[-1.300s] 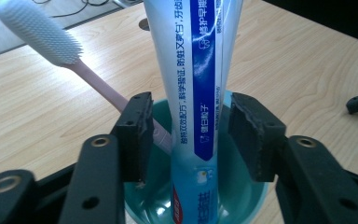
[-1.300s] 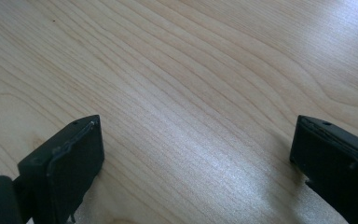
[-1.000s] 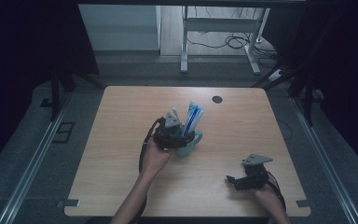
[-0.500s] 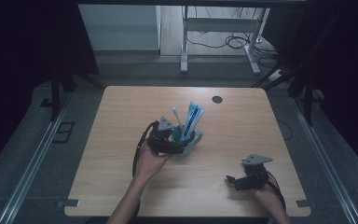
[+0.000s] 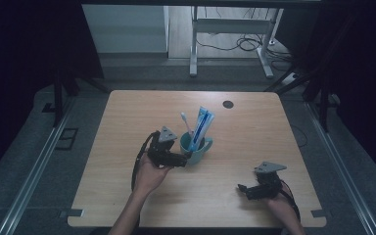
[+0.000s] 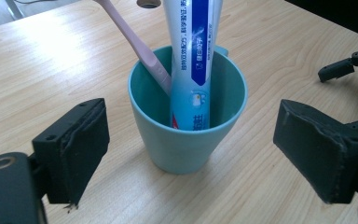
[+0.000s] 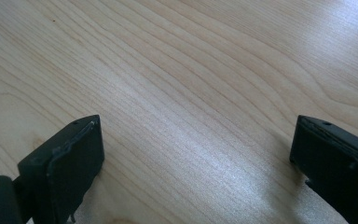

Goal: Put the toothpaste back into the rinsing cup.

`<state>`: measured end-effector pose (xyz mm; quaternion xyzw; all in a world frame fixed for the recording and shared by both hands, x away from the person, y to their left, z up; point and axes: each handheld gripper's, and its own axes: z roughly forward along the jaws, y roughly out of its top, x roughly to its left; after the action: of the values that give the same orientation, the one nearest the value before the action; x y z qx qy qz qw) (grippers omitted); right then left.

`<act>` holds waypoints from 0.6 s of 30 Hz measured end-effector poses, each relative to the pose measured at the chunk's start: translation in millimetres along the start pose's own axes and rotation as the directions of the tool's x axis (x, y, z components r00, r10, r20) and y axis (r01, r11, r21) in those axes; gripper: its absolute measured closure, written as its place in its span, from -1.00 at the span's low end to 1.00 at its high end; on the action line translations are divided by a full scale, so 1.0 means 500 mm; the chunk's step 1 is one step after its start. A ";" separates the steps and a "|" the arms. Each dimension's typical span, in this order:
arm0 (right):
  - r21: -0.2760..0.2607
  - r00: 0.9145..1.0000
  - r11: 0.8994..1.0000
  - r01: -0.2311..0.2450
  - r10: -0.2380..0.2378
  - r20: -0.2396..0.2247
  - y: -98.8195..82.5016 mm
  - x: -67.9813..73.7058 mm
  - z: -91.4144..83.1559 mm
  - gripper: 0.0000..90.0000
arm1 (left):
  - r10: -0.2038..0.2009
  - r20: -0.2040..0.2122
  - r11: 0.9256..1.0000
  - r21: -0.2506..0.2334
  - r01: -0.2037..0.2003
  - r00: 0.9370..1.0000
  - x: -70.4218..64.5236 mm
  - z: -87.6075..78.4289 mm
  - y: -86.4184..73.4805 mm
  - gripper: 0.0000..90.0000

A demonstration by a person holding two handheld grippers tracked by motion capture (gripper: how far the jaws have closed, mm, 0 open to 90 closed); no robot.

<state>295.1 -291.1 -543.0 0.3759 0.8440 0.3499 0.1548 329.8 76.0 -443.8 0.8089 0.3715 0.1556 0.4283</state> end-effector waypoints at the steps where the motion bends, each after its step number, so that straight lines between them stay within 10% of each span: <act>1: 0.000 1.000 1.000 0.000 0.000 0.000 0.000 0.000 0.000 -0.94 | 0.004 -0.001 1.000 0.003 -0.004 1.000 -0.001 -0.003 -0.001 -0.79; 18: 0.001 1.000 1.000 0.000 0.000 -0.001 0.000 0.000 0.000 -0.94 | 0.013 -0.028 1.000 0.025 -0.013 1.000 -0.002 -0.049 -0.052 -0.92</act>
<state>295.1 -291.1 -542.9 0.3760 0.8441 0.3497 0.1544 303.0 98.7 -450.2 0.8143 0.3741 0.1651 0.4119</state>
